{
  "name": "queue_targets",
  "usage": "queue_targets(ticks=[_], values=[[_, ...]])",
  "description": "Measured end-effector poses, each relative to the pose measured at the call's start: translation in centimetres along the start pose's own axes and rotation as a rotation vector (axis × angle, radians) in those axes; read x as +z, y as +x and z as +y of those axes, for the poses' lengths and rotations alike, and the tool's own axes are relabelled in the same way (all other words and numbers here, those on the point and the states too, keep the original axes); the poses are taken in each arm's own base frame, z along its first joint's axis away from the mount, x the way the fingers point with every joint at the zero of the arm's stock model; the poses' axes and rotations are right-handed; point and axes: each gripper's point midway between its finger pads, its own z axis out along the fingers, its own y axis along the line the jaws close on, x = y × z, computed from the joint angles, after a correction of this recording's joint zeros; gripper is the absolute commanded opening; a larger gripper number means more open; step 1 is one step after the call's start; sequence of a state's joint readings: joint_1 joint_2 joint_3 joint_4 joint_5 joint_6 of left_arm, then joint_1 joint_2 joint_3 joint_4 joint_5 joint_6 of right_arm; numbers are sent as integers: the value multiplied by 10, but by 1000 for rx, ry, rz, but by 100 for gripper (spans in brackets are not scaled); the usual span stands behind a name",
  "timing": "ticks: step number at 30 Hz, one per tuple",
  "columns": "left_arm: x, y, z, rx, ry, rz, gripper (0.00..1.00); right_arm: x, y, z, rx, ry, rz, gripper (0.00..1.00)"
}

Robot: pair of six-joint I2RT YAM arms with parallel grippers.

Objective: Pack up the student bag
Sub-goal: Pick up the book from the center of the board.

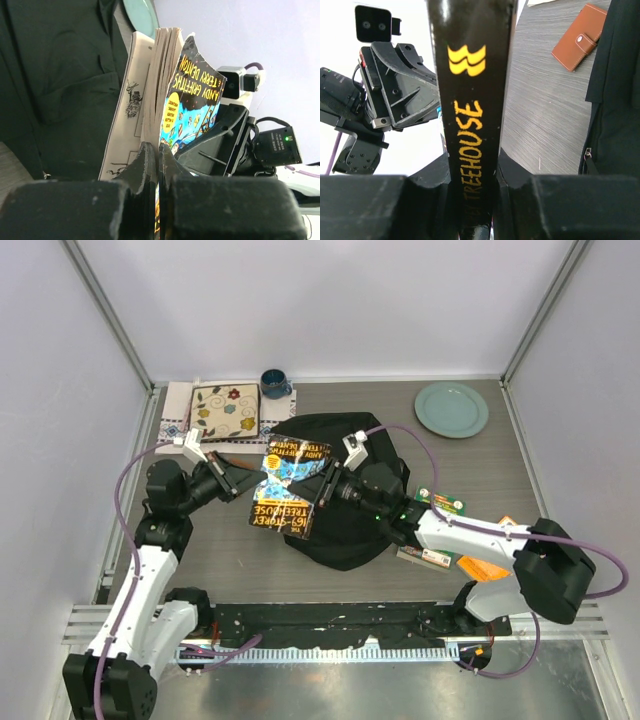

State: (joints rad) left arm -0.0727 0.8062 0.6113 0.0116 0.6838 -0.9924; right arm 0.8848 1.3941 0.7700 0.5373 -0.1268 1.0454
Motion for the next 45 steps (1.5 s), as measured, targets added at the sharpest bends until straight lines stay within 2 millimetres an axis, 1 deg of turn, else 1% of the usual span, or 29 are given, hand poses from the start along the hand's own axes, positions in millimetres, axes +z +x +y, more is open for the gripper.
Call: queue_targets(ticks=[1,3,4,5,6,7,9,13,15,17,22,27,32,34,38,40,41,42,44,45], values=[[0,3,-2,3,7,12,13,-4,0,1,-7,2,-2,1],[0,7,-4,7,19,29,44,-10,0,3,-27,5,-1,1],[0,7,-4,12,15,27,67,-12,0,4,-35,5,-1,1],[0,5,-1,15,6,18,76,-15,-2,5,-43,3,-6,1],[1,2,1,12,-3,8,82,-18,-4,6,-51,3,-10,1],[1,1,3,8,-12,2,91,-21,-5,6,-58,6,-12,1],[2,-1,6,3,-23,-6,99,-25,-8,5,-67,11,-15,1],[2,-2,6,17,-18,-5,100,-33,-9,3,-76,11,-3,1],[4,-2,2,23,6,5,99,-36,-8,5,-78,0,14,1],[9,-1,-3,25,35,28,99,-39,-6,10,-80,-23,33,1],[24,10,-9,41,82,101,100,-44,3,20,-81,-77,96,1],[30,18,-21,75,172,157,100,-50,6,26,-70,-139,144,1],[32,23,-35,98,255,209,98,-57,5,23,-46,-175,179,1],[32,25,-41,104,288,224,92,-60,5,24,-40,-190,199,1],[31,30,-53,124,354,254,84,-64,7,27,-44,-222,229,1],[32,36,-57,129,378,276,75,-65,10,29,-48,-238,247,1],[32,39,-59,125,388,292,68,-66,12,29,-48,-243,259,1],[33,42,-60,122,397,304,56,-65,13,29,-47,-245,269,1],[35,46,-62,114,407,322,40,-64,17,26,-41,-242,289,1],[36,48,-62,114,412,330,27,-64,18,24,-38,-239,296,1]])
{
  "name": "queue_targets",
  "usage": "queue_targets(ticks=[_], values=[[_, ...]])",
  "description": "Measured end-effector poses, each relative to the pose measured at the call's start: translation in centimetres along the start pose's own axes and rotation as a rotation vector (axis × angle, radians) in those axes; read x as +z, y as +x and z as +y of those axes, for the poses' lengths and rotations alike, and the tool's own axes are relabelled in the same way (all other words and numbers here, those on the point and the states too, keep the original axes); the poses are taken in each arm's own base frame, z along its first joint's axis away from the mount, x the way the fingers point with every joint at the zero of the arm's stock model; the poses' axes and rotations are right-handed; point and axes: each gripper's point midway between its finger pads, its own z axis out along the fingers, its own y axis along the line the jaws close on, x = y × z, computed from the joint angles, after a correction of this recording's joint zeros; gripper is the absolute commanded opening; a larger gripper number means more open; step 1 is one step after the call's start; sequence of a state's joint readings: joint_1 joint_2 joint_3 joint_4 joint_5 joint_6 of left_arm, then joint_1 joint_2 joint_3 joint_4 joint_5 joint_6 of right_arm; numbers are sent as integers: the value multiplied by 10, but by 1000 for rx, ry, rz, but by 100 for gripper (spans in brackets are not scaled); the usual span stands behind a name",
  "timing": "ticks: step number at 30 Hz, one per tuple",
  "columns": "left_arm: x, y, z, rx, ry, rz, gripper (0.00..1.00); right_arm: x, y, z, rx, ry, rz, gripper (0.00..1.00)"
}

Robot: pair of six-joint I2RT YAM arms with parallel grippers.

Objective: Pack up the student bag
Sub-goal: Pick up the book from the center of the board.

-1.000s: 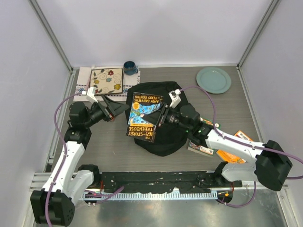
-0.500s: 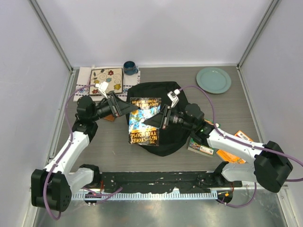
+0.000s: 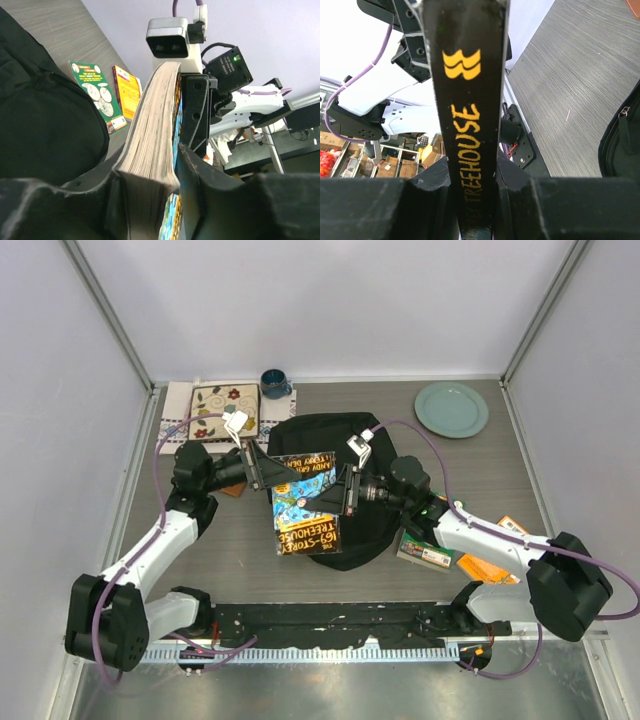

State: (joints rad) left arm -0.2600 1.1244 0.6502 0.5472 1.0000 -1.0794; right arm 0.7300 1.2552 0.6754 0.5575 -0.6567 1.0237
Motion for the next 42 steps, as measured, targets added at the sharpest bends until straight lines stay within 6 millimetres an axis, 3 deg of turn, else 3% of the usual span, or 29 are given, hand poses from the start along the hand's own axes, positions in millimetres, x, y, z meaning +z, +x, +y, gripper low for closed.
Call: queue_targets(ticks=[2,3,5,6,7,9,10,16,20,26,32,37,42], values=[[1,1,1,-11,2,4,13,0,0,-3,5,6,2,1],[2,1,1,-11,5,5,0,-1,-2,-4,5,9,-1,2],[2,0,1,-6,6,4,0,-2,-2,-6,4,16,-1,17],[2,0,1,-4,4,1,0,-2,-3,-8,1,24,-3,31],[2,0,2,-6,-1,0,0,-2,-3,-10,-1,31,-3,60],[3,0,6,-7,-17,-7,0,-3,-4,-15,2,58,-9,83],[3,0,9,-9,-33,-11,0,-5,-6,-20,1,86,-22,85],[-5,-7,40,-18,-235,-97,0,-32,-28,-53,-14,349,-176,91],[-15,-32,49,-16,-367,-240,0,-58,-40,-51,-32,428,-299,91],[-24,-64,52,-132,-389,-484,0,-86,-30,-63,58,461,-431,91],[-18,-63,72,-285,-377,-595,0,-78,-1,-84,173,466,-454,91],[-3,-57,66,-316,-355,-611,0,-56,-8,-68,181,367,-478,91],[2,-58,59,-317,-332,-631,0,-48,-18,-66,189,327,-515,91]])
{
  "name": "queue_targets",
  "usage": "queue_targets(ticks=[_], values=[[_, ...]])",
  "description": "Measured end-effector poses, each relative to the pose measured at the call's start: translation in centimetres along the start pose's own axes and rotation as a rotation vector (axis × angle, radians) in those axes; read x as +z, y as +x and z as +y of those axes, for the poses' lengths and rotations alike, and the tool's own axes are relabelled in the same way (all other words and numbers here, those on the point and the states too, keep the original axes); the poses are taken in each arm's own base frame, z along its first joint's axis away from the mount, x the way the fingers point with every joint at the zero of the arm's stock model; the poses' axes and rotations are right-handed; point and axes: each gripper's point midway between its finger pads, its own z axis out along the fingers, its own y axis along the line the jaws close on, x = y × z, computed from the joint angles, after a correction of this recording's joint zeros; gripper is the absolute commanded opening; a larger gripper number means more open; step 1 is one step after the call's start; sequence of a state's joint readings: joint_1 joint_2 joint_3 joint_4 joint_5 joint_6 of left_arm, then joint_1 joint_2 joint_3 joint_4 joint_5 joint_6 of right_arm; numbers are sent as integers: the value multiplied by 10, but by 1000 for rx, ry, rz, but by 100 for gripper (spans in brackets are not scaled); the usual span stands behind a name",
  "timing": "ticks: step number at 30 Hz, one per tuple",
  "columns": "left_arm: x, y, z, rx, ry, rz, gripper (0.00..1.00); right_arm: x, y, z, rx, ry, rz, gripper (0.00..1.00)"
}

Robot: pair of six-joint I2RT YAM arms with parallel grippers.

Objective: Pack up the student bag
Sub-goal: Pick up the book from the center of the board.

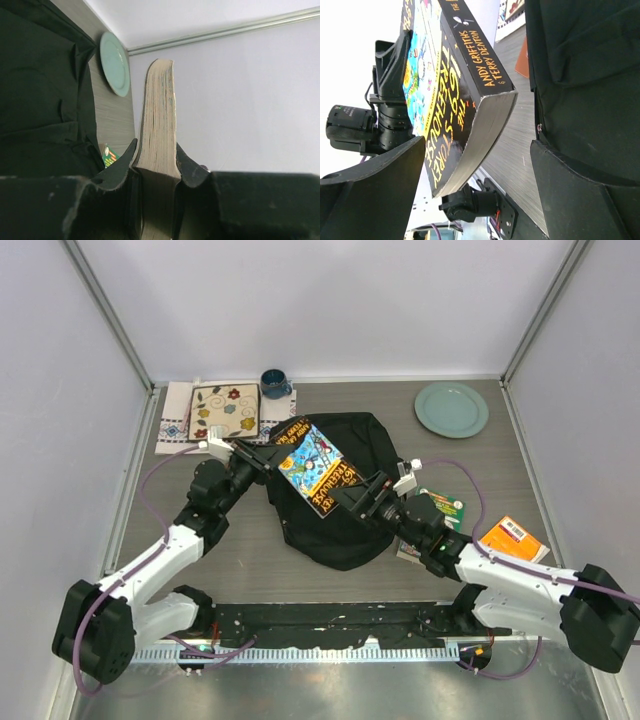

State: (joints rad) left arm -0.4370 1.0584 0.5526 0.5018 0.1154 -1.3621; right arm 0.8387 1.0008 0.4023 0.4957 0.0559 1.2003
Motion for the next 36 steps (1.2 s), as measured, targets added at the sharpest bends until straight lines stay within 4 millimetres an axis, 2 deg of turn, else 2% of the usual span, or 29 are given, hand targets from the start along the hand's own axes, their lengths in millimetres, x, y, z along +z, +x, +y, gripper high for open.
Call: queue_targets(ticks=[5,10,13,16,17,20,30,31,32,33,34,36], values=[[0,-2,-4,-13,16,-14,0,5,-10,15,34,-59,-49,70],[-2,1,5,-36,7,-13,0,6,-18,33,72,-134,-83,65],[-2,1,5,-50,11,-16,0,10,-17,33,92,-145,-84,62],[-1,3,3,-53,23,-12,0,13,-16,31,107,-147,-80,52],[-2,4,2,-55,27,-10,0,14,-15,31,113,-149,-79,44],[-2,4,2,-67,30,-9,0,15,-16,33,126,-158,-81,29],[2,8,7,-76,32,7,0,14,-19,33,127,-154,-99,26],[3,8,8,-76,30,10,0,14,-19,32,125,-148,-100,22],[3,9,9,-77,28,13,0,13,-20,31,124,-143,-101,10],[4,10,10,-78,27,17,0,13,-20,30,122,-140,-103,5],[4,10,11,-78,27,20,1,13,-20,30,121,-136,-105,1],[5,12,12,-80,26,29,12,11,-22,29,116,-127,-113,1]])
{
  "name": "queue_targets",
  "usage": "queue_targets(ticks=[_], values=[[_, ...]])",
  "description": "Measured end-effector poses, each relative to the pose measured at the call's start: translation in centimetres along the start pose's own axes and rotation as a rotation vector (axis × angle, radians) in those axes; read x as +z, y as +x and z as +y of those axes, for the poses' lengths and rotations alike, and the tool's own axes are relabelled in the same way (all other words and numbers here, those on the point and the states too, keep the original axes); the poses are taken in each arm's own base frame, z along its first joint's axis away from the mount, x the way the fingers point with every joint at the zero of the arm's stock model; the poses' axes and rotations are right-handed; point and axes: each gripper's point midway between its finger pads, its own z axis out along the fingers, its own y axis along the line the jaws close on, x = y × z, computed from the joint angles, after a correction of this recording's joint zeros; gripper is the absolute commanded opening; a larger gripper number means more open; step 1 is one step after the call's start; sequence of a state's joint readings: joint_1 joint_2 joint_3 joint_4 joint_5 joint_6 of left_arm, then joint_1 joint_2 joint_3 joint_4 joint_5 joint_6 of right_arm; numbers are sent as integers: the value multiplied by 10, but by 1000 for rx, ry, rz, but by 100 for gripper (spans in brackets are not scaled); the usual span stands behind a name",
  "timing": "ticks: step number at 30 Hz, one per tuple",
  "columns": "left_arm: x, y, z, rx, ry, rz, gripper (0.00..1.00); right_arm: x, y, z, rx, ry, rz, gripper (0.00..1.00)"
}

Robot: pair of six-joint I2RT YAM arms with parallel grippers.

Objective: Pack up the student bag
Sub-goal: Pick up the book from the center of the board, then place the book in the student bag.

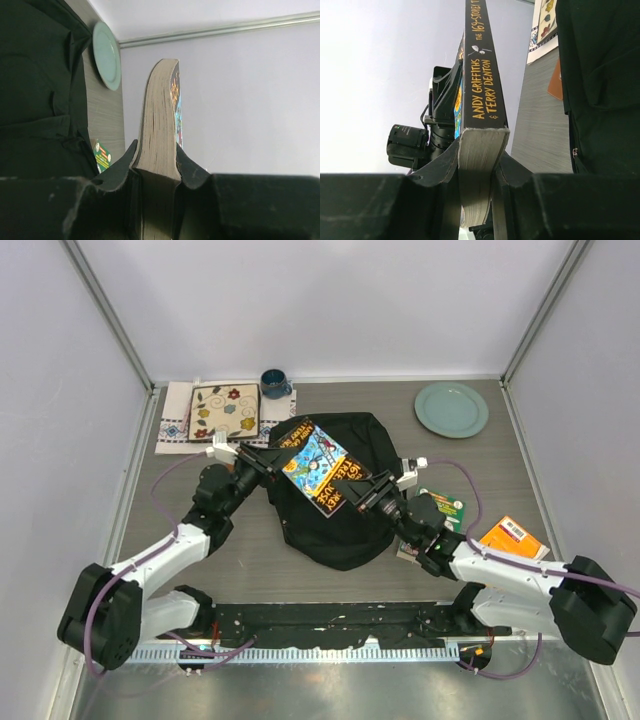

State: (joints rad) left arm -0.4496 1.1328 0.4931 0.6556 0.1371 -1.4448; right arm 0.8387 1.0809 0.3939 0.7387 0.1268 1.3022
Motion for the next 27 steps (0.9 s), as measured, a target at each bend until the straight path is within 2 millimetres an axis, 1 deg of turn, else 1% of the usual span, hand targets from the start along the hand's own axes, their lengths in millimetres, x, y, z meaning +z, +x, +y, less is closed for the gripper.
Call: queue_targets(ticks=[1,2,3,4,6,9,11,13,15,16,18,21,23,25,27], values=[[0,1,1,-1,-1,6,31,-1,-1,-1,-4,6,-3,1],[1,3,2,-3,-2,14,42,-2,-2,-1,-11,12,-8,1],[1,4,3,-1,-5,24,59,-4,-3,-2,-18,20,-10,1],[1,8,5,10,-8,45,66,-6,-4,-4,-31,33,-14,1],[1,18,13,36,-36,100,77,-12,-9,-8,-63,67,-33,1],[4,31,22,118,-115,195,81,-27,-26,-14,-120,137,-96,1],[9,37,23,215,-162,252,82,-41,-41,-16,-163,179,-154,1],[14,43,22,330,-210,310,82,-59,-61,-17,-217,233,-232,1],[15,54,23,439,-245,371,82,-76,-78,-15,-255,270,-302,1],[15,63,24,504,-263,414,82,-88,-91,-14,-283,306,-352,1],[12,82,31,602,-290,494,81,-107,-110,-10,-319,352,-422,1],[5,113,50,728,-336,635,80,-138,-139,1,-366,420,-535,1],[1,137,70,813,-375,750,79,-153,-152,8,-388,453,-588,1],[-6,159,81,863,-389,837,79,-167,-163,13,-409,491,-628,1],[-9,178,90,911,-397,915,77,-175,-168,12,-425,525,-643,1]])
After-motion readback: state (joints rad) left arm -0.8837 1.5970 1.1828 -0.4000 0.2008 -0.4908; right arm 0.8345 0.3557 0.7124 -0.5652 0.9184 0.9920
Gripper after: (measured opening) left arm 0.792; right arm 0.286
